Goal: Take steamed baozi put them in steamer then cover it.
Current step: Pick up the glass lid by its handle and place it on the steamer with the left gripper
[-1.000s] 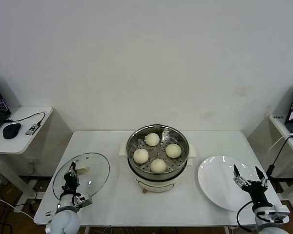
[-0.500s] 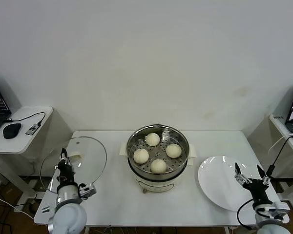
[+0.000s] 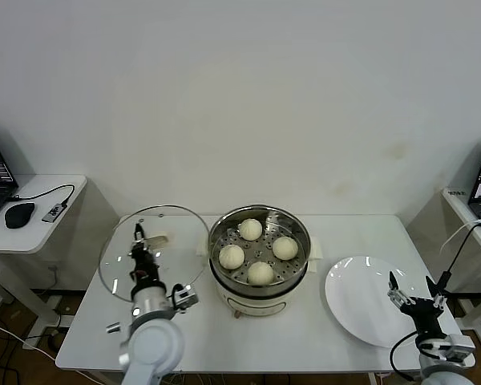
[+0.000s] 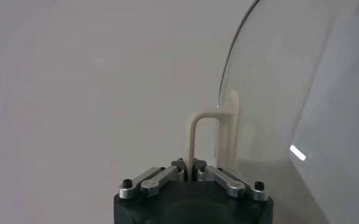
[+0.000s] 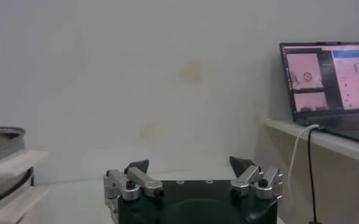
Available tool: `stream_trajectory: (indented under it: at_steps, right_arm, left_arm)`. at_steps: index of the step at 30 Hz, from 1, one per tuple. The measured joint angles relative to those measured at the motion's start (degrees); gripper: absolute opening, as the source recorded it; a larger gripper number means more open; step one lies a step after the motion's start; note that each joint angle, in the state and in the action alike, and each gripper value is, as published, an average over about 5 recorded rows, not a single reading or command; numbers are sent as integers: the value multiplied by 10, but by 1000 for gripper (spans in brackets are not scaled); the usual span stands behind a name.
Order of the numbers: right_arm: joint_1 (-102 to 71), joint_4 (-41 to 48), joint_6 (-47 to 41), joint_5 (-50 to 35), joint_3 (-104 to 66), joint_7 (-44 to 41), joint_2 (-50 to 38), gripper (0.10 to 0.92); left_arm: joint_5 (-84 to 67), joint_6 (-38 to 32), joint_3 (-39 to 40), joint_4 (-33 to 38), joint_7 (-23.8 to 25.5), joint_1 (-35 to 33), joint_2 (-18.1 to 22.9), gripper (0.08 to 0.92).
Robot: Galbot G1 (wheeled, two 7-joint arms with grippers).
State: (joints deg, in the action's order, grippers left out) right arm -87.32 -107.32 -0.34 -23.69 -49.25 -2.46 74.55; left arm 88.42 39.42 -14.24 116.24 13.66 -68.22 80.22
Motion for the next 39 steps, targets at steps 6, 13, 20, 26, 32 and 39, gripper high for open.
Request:
stream_trajectory:
  at_steps: [6, 13, 20, 26, 32, 39]
  right_arm:
    - [3, 9, 0, 8, -2, 0, 6, 823]
    - [8, 18, 0, 13, -5, 0, 9, 823]
    - [9, 25, -1, 14, -10, 0, 9, 823]
    - [8, 27, -2, 16, -14, 0, 11, 823]
    - [9, 30, -2, 18, -14, 0, 13, 823]
    - [10, 34, 0, 21, -14, 0, 14, 823]
  left_arm:
    - [16, 19, 43, -25, 28, 48, 19, 147]
    - [25, 28, 93, -62, 52, 108, 38, 147]
    - [27, 28, 139, -101, 71, 159, 58, 147]
    - [25, 28, 173, -135, 82, 189, 78, 147]
    - [23, 28, 203, -166, 86, 209, 96, 147]
    - [21, 28, 223, -196, 85, 216, 105, 147]
